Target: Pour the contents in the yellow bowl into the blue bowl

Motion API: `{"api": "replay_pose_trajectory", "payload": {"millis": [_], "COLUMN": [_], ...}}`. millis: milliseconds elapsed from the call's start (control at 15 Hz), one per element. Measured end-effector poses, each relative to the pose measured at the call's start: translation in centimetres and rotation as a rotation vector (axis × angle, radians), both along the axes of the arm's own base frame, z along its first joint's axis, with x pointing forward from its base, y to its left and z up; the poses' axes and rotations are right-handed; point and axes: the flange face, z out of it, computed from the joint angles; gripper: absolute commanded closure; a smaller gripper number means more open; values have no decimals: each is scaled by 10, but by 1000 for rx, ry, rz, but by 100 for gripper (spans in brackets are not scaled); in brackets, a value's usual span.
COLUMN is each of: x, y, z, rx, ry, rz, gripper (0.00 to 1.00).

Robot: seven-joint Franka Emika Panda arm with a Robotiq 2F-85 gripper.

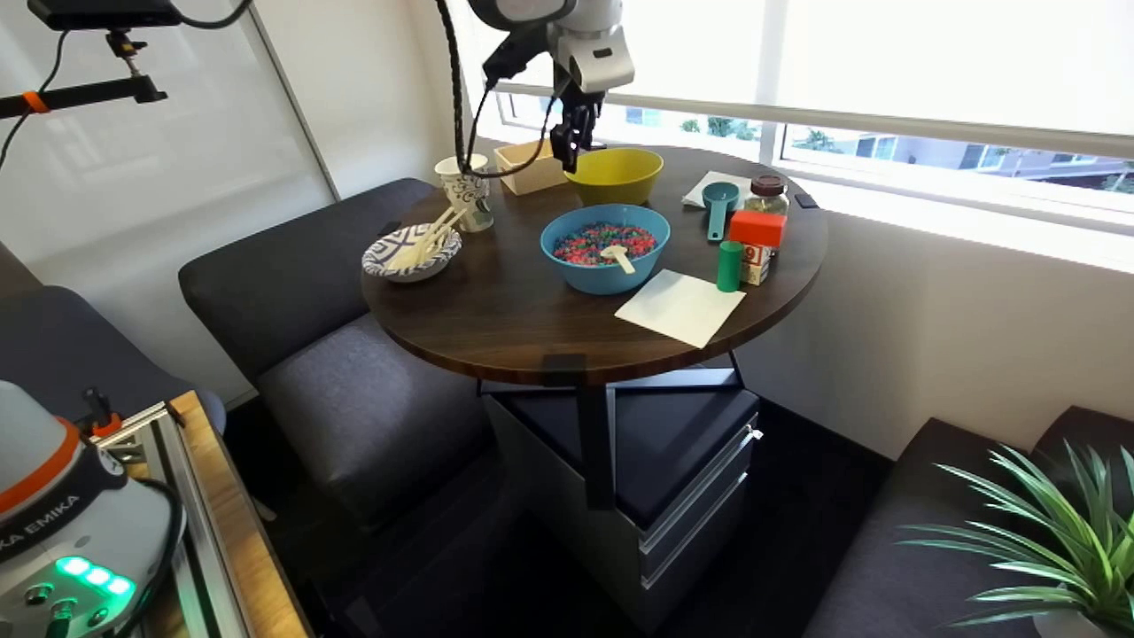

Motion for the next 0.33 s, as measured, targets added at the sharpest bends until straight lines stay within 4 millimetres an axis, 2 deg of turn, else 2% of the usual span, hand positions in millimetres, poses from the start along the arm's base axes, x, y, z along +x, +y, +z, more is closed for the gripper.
{"api": "replay_pose_trajectory", "payload": {"millis": [67, 133, 200, 267, 333], "x": [-9, -20, -33, -46, -59], "y": [-4, -7, -8, -10, -9], "z": [16, 31, 46, 59, 72], "rx": [-4, 0, 6, 10, 14], "ry": [27, 61, 86, 98, 98], "rz": [16, 51, 103, 161, 219], "gripper": [2, 0, 0, 5, 0]}}
